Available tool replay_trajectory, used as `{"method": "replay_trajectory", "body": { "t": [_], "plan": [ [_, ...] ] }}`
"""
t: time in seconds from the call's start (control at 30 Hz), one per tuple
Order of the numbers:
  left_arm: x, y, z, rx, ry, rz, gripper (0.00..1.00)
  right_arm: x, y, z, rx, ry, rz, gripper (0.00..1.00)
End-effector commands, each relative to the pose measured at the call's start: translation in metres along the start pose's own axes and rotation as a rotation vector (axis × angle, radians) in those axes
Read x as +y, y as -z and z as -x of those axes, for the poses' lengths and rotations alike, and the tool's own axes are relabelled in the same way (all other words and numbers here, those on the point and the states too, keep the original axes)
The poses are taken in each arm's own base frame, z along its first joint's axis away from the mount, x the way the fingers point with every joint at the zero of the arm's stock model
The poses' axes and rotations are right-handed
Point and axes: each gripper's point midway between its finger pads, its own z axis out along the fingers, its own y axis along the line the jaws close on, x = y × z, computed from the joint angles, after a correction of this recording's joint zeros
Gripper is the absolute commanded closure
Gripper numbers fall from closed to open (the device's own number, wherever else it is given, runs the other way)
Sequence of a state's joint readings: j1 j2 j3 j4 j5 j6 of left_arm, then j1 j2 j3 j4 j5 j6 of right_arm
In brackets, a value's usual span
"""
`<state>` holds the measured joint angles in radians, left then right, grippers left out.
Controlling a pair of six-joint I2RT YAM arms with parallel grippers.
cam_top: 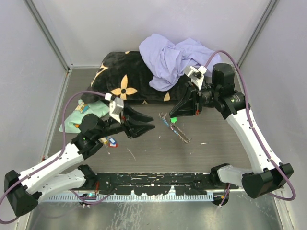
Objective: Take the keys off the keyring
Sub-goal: Remove the key from the keyring.
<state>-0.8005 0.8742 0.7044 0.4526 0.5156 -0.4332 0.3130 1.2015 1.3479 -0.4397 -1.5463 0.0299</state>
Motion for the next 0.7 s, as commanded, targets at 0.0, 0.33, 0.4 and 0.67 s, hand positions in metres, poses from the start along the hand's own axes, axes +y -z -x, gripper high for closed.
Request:
{"method": "replay_trajectory", "body": {
  "t": [0.0,0.33,0.4,0.67],
  "plan": [
    [-0.043,-0.001,0.013,-0.071,-0.243,-0.156,0.62,0.020,0.000,0.007,0.006,0.063,0.069,0.99],
    [-0.090,-0.029,-0.024,0.035,-0.282,-0.306,0.75,0.018,0.000,0.006,0.006,0.056,0.067,0.99],
    [-0.088,-0.034,-0.028,0.050,-0.290,-0.285,0.75,0.019,0.000,0.006,0.006,0.056,0.067,0.99],
    [-0.064,-0.059,-0.030,0.051,-0.338,-0.153,0.68,0.020,0.000,0.005,0.006,0.057,0.069,0.99]
  ]
}}
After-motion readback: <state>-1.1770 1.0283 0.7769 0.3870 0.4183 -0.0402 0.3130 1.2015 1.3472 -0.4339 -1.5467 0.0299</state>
